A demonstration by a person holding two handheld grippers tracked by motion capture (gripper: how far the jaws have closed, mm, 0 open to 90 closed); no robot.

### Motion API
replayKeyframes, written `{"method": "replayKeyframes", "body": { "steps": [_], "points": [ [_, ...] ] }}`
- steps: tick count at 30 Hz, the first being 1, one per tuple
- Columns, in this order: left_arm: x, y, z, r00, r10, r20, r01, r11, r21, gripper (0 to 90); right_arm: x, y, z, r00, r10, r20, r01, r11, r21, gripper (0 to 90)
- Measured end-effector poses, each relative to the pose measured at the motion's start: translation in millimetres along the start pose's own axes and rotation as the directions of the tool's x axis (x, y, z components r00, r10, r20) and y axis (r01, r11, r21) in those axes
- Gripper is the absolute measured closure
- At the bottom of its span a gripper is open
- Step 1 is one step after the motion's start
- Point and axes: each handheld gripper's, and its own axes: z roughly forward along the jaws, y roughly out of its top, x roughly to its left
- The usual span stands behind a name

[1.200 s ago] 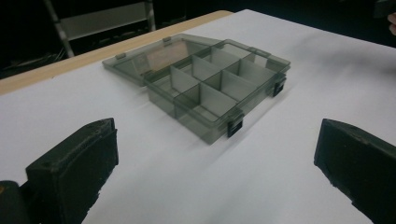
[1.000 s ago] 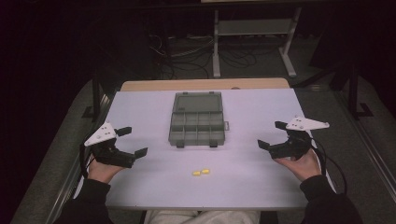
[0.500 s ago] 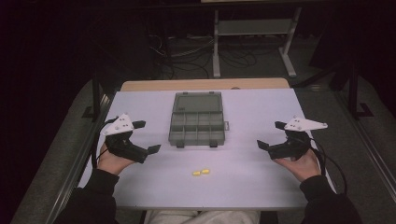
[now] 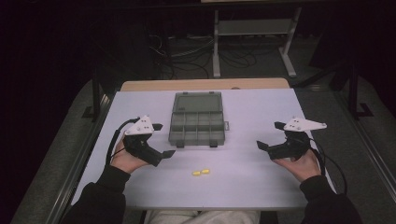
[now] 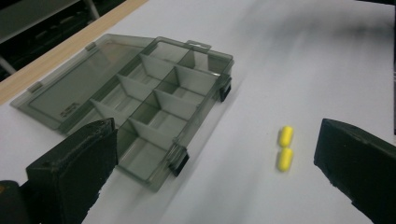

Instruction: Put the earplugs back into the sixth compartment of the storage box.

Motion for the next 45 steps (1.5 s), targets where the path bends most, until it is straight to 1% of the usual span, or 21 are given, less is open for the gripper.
{"method": "replayKeyframes", "body": {
  "steps": [4, 8, 14, 15, 19, 23, 26, 29, 31, 35, 38, 40, 42, 43, 44, 45],
  "points": [
    [-1.4, 2.5, 7.9, 0.9999, 0.016, 0.000, -0.016, 0.9995, 0.026, 0.0, 0.7, 0.0, 0.8, 1.0000, 0.003, -0.004, -0.003, 1.000, 0.007, 0.0],
    [-2.0, 3.7, 16.9, 0.9997, 0.021, 0.016, -0.021, 0.9987, 0.047, 0.0, 0.1, 0.2, -0.3, 1.0000, 0.003, -0.004, -0.003, 1.000, 0.002, 0.0],
    [-7.7, 5.6, 32.1, 0.9983, 0.035, 0.046, -0.038, 0.9964, 0.076, 0.0, 0.2, 0.3, -1.6, 1.0000, 0.003, -0.001, -0.003, 1.000, 0.002, 0.0],
    [-8.5, 5.8, 34.2, 0.9978, 0.043, 0.051, -0.047, 0.9954, 0.083, 0.0, 0.2, 0.4, -1.6, 1.0000, 0.004, 0.000, -0.004, 1.000, 0.004, 0.0],
    [-12.6, 5.3, 42.8, 0.9963, 0.045, 0.074, -0.052, 0.9939, 0.098, 0.0, 1.4, 0.2, -1.4, 1.0000, 0.002, 0.001, -0.002, 1.000, 0.012, 0.0],
    [-17.8, 4.7, 52.6, 0.9924, 0.063, 0.106, -0.075, 0.9898, 0.121, 0.0, 1.8, 0.2, -1.1, 1.0000, -0.002, 0.001, 0.002, 1.000, 0.015, 0.0],
    [-21.2, 4.6, 58.6, 0.9901, 0.068, 0.123, -0.084, 0.9878, 0.131, 0.0, 2.0, -0.2, -0.3, 1.0000, -0.002, -0.002, 0.002, 1.000, 0.019, 0.0],
    [-24.6, 3.9, 65.1, 0.9863, 0.081, 0.144, -0.102, 0.9836, 0.149, 0.0, 2.3, -0.2, -0.2, 1.0000, -0.002, -0.001, 0.002, 1.000, 0.026, 0.0],
    [-27.5, 2.4, 69.5, 0.9842, 0.081, 0.158, -0.106, 0.9820, 0.156, 0.0, 2.1, -0.2, -0.6, 1.0000, -0.001, -0.001, 0.001, 1.000, 0.026, 0.0],
    [-32.3, -1.8, 78.5, 0.9796, 0.088, 0.181, -0.121, 0.9759, 0.181, 0.0, 2.4, -0.3, -0.6, 1.0000, 0.000, -0.003, 0.000, 1.000, 0.029, 0.0],
    [-34.3, -3.7, 83.6, 0.9772, 0.088, 0.193, -0.125, 0.9739, 0.189, 0.0, 2.7, -0.3, 0.0, 1.0000, -0.003, -0.005, 0.004, 1.000, 0.031, 0.0],
    [-35.5, -4.6, 87.9, 0.9739, 0.091, 0.208, -0.133, 0.9708, 0.200, 0.0, 2.7, -0.5, 0.5, 1.0000, -0.005, -0.006, 0.006, 0.999, 0.033, 0.0],
    [-37.5, -6.1, 92.6, 0.9700, 0.092, 0.225, -0.142, 0.9663, 0.215, 0.0, 3.0, -0.5, 0.7, 1.0000, -0.006, -0.007, 0.007, 0.999, 0.036, 0.0],
    [-39.1, -7.1, 95.6, 0.9676, 0.101, 0.231, -0.156, 0.9600, 0.233, 0.0, 3.2, -0.5, 0.7, 1.0000, -0.006, -0.007, 0.007, 0.999, 0.036, 0.0],
    [-40.3, -8.0, 97.5, 0.9669, 0.101, 0.235, -0.158, 0.9575, 0.241, 0.0, 3.4, -0.5, 0.6, 0.9999, -0.008, -0.007, 0.008, 0.999, 0.037, 0.0],
    [-41.6, -9.3, 100.1, 0.9645, 0.103, 0.243, -0.166, 0.9523, 0.256, 0.0, 3.5, -0.5, 0.6, 0.9999, -0.007, -0.007, 0.008, 0.999, 0.038, 0.0]
  ]
}}
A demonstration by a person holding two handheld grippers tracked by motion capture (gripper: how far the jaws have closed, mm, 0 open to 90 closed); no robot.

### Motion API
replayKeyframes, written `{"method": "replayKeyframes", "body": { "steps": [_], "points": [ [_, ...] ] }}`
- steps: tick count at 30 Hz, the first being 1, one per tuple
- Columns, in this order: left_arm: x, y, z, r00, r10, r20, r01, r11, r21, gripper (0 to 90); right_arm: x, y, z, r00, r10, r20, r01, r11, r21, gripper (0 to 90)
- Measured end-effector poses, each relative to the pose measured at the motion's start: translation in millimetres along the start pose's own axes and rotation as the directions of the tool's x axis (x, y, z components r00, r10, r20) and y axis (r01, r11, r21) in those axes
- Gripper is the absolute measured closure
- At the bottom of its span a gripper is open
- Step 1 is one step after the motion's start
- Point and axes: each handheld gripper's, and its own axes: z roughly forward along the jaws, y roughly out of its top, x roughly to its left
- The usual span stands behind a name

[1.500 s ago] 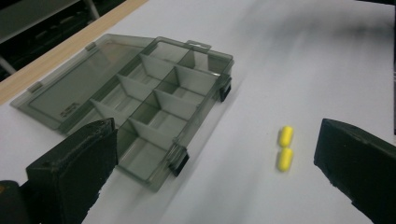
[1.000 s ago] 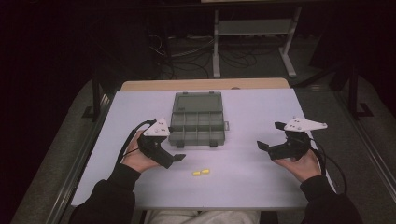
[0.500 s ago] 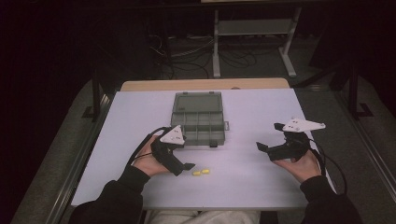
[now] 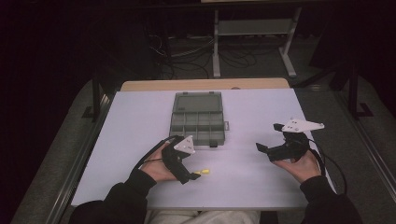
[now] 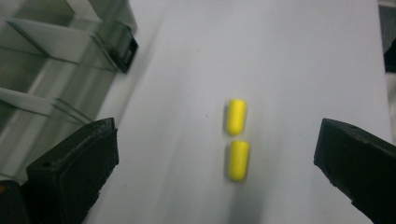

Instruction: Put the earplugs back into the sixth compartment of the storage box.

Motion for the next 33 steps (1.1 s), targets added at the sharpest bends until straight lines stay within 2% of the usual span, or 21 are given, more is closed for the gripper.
{"method": "replayKeyframes", "body": {
  "steps": [4, 9, 12, 14, 19, 22, 25, 27, 30, 33],
  "points": [
    [-1.5, -1.8, 6.3, 0.9996, 0.017, 0.024, -0.017, 0.9994, 0.031, 4.0, -0.1, -0.2, 0.1, 1.0000, -0.001, 0.000, 0.001, 1.000, 0.000, 0.0],
    [-1.9, -3.1, 10.2, 0.9958, 0.031, 0.086, -0.037, 0.9969, 0.069, 23.5, 0.1, 0.0, -0.1, 1.0000, -0.004, -0.001, 0.004, 1.000, -0.001, 0.0],
    [-2.5, -3.2, 12.5, 0.9959, 0.044, 0.079, -0.050, 0.9953, 0.083, 34.7, 0.2, -0.1, 0.1, 1.0000, -0.008, -0.001, 0.008, 1.000, 0.001, 0.0],
    [-3.0, -3.3, 13.7, 0.9956, 0.053, 0.078, -0.060, 0.9939, 0.093, 37.1, 0.3, -0.3, 0.4, 1.0000, -0.009, -0.002, 0.009, 1.000, 0.003, 0.0],
    [-3.8, -3.0, 14.7, 0.9947, 0.067, 0.078, -0.075, 0.9929, 0.093, 52.7, 0.2, -0.4, 0.6, 1.0000, -0.008, -0.003, 0.008, 1.000, 0.004, 0.0],
    [-2.4, -3.4, 16.7, 0.9944, 0.051, 0.092, -0.061, 0.9925, 0.106, 65.3, 0.1, -0.5, 0.9, 0.9999, -0.010, -0.003, 0.010, 1.000, 0.007, 0.0],
    [-0.5, -2.9, 16.3, 0.9952, 0.043, 0.088, -0.053, 0.9923, 0.112, 74.4, 0.1, -0.4, 0.6, 0.9999, -0.010, -0.003, 0.010, 1.000, 0.006, 0.0],
    [-0.5, -1.7, 15.6, 0.9948, 0.046, 0.091, -0.056, 0.9918, 0.115, 79.1, 0.0, -0.5, 0.6, 1.0000, -0.009, -0.003, 0.009, 1.000, 0.005, 0.0],
    [-1.5, 2.4, 11.8, 0.9938, 0.057, 0.095, -0.068, 0.9905, 0.120, 79.8, -0.2, -0.6, 0.6, 1.0000, -0.007, -0.001, 0.007, 1.000, 0.004, 0.0],
    [-0.1, 5.5, 5.2, 0.9939, 0.059, 0.093, -0.069, 0.9926, 0.100, 79.9, -0.3, -0.9, 0.9, 1.0000, -0.008, -0.003, 0.008, 1.000, 0.008, 0.0]
  ]
}}
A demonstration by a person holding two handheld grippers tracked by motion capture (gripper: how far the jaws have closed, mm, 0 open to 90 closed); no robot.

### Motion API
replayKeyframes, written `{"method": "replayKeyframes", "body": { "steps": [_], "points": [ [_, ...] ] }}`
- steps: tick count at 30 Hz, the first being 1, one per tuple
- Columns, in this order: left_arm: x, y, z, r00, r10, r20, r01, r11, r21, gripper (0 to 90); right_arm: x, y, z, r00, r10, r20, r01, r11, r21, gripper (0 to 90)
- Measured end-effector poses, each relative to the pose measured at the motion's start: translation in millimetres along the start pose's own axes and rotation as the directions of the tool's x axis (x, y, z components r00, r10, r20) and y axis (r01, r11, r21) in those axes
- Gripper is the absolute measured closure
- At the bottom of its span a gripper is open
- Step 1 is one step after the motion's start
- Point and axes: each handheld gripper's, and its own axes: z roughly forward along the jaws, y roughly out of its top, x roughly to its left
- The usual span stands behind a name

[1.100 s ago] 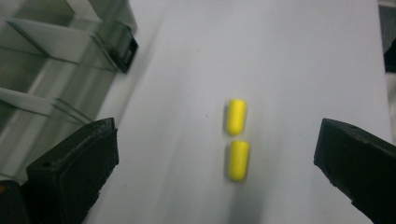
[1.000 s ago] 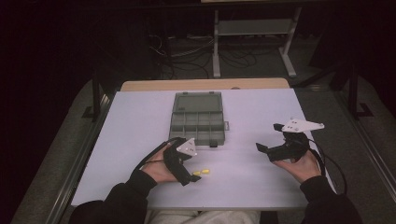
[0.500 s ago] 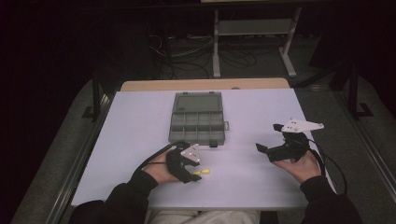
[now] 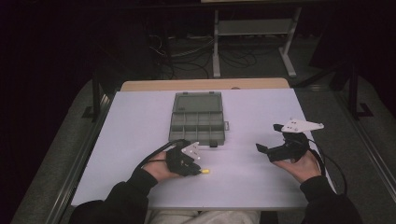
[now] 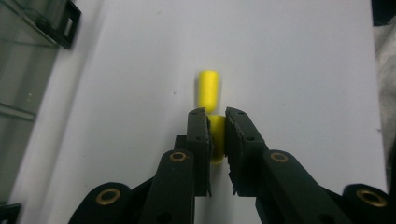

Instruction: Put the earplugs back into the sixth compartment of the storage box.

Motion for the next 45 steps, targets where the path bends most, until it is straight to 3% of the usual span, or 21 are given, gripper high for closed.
{"method": "replayKeyframes", "body": {
  "steps": [8, 13, 26, 31, 38, 45],
  "points": [
    [7.5, 4.1, -21.2, 0.9999, -0.003, -0.016, 0.003, 0.9999, -0.015, 80.0, -0.3, 0.3, -1.8, 1.0000, 0.007, 0.004, -0.007, 1.000, -0.015, 0.0],
    [13.2, 7.9, -36.9, 1.0000, -0.007, -0.005, 0.007, 0.9999, -0.008, 80.5, 0.0, 0.4, -2.0, 0.9999, 0.011, 0.003, -0.011, 1.000, -0.016, 0.0],
    [37.2, 21.3, -77.4, 0.9969, -0.018, -0.077, 0.014, 0.9988, -0.046, 80.7, 0.8, 0.8, -2.4, 1.0000, 0.001, 0.007, -0.001, 1.000, -0.022, 0.0],
    [41.3, 32.7, -89.5, 0.9945, 0.004, -0.104, -0.009, 0.9990, -0.044, 80.8, 0.7, 0.2, -1.8, 0.9999, 0.010, -0.003, -0.010, 1.000, -0.017, 0.0],
    [55.8, 40.8, -99.7, 0.9918, -0.017, -0.126, 0.010, 0.9985, -0.055, 80.8, 2.6, 0.3, -0.1, 0.9999, 0.006, -0.012, -0.006, 1.000, -0.010, 0.0],
    [74.1, 38.2, -95.4, 0.9901, -0.045, -0.133, 0.037, 0.9971, -0.067, 80.8, 2.5, 0.9, -1.8, 1.0000, -0.002, -0.004, 0.002, 1.000, -0.024, 0.0]
  ]
}}
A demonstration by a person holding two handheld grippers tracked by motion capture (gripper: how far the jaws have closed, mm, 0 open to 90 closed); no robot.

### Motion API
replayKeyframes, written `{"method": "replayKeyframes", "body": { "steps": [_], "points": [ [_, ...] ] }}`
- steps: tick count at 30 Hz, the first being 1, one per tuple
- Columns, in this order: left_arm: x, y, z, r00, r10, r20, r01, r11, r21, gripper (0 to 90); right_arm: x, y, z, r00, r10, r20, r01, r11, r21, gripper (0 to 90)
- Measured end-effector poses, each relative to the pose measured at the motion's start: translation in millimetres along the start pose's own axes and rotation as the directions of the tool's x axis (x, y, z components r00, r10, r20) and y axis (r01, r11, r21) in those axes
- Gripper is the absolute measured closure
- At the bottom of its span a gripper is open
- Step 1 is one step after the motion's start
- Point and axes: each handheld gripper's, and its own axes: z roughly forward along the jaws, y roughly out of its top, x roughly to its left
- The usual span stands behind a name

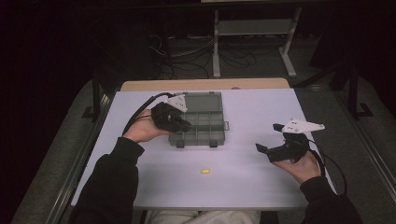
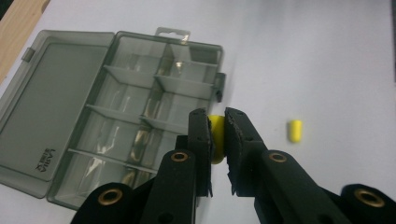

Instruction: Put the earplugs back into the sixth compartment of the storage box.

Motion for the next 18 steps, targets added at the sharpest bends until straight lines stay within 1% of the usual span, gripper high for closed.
{"method": "replayKeyframes", "body": {
  "steps": [3, 6, 7, 8, 10, 15, 18],
  "points": [
    [8.6, -3.1, 4.1, 0.9999, -0.015, 0.003, 0.015, 0.9998, -0.014, 80.8, -0.4, -0.3, 0.3, 1.0000, 0.002, -0.002, -0.002, 1.000, 0.004, 0.0],
    [16.2, -7.1, 9.0, 0.9994, -0.035, 0.002, 0.035, 0.9993, -0.015, 80.8, -0.9, -0.5, 0.4, 1.0000, 0.002, -0.004, -0.002, 1.000, 0.003, 0.0],
    [18.4, -8.5, 10.1, 0.9990, -0.044, 0.007, 0.044, 0.9988, -0.022, 80.8, -0.8, -0.5, 0.2, 1.0000, 0.003, -0.004, -0.003, 1.000, 0.003, 0.0],
    [21.6, -10.4, 11.8, 0.9981, -0.059, 0.018, 0.060, 0.9974, -0.040, 80.8, -0.8, -0.6, 0.0, 1.0000, 0.005, -0.003, -0.005, 1.000, 0.004, 0.0],
    [23.9, -11.6, 14.4, 0.9974, -0.069, 0.023, 0.070, 0.9964, -0.048, 80.7, -1.0, -0.8, -0.1, 1.0000, 0.004, -0.002, -0.004, 1.000, 0.003, 0.0],
    [26.3, -12.2, 26.9, 0.9973, -0.067, 0.031, 0.068, 0.9968, -0.041, 80.6, -0.9, -1.0, -0.2, 1.0000, 0.005, -0.004, -0.005, 1.000, 0.005, 0.0],
    [27.6, -14.5, 38.6, 0.9971, -0.070, 0.030, 0.070, 0.9974, -0.016, 80.6, -0.1, -1.1, 0.2, 1.0000, 0.004, -0.006, -0.004, 1.000, 0.008, 0.0]
  ]
}}
